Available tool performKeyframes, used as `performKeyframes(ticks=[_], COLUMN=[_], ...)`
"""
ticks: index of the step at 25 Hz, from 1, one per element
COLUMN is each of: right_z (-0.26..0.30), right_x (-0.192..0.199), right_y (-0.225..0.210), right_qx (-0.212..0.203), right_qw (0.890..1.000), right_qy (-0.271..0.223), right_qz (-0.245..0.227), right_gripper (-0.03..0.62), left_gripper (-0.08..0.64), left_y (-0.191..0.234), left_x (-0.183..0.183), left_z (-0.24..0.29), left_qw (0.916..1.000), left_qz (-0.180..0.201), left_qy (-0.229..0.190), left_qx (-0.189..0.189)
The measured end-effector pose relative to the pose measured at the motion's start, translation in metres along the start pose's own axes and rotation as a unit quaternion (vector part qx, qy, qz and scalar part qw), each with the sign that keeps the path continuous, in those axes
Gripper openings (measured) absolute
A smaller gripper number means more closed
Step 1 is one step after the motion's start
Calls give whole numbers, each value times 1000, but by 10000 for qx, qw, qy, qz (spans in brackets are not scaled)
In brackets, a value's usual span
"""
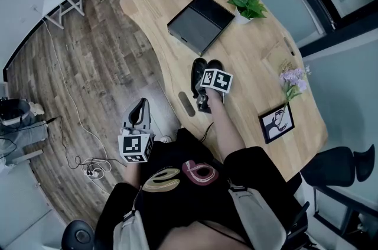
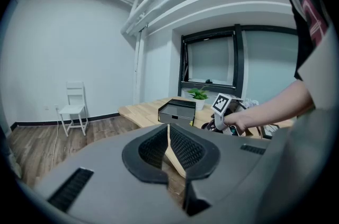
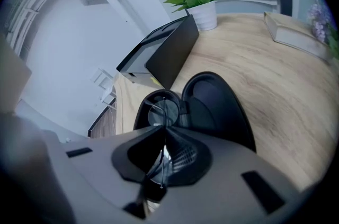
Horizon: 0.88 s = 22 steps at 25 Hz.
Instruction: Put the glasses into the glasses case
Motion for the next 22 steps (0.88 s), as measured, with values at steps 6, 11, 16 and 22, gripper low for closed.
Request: performKeyframes(ticks=[6,11,16,22], right_z=[-1,-5,-14,-33], right_x=[1,4,3,2], right_y=[8,13,15,23], right_qx=[-228,-286,-306,-461], right_qw=[9997,9993,9987,9962], right_qy=[-40,-122,-314,-607], right_qz=[-95,-229,-275,-416], right_gripper=[71,154,209,252], left_gripper=[26,26,26,26], left_y=[2,1,-1,-5], left_x=[1,2,5,-1], left_z=[-2,-2,-3,-4], left_qw=[10000,10000,9999,9993], left_qz=[3,25,54,148], left_qy=[-6,-14,-30,-177], left_qx=[-15,12,105,292])
Point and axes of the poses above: the fingertips, and each gripper's own axes: z forward along the fingers, y to its left, x out of its underside, the point moved 8 cm from there along -z, backward along the fingers, and after that the axes turned 6 degrees about -y, right-handed, at the moved point
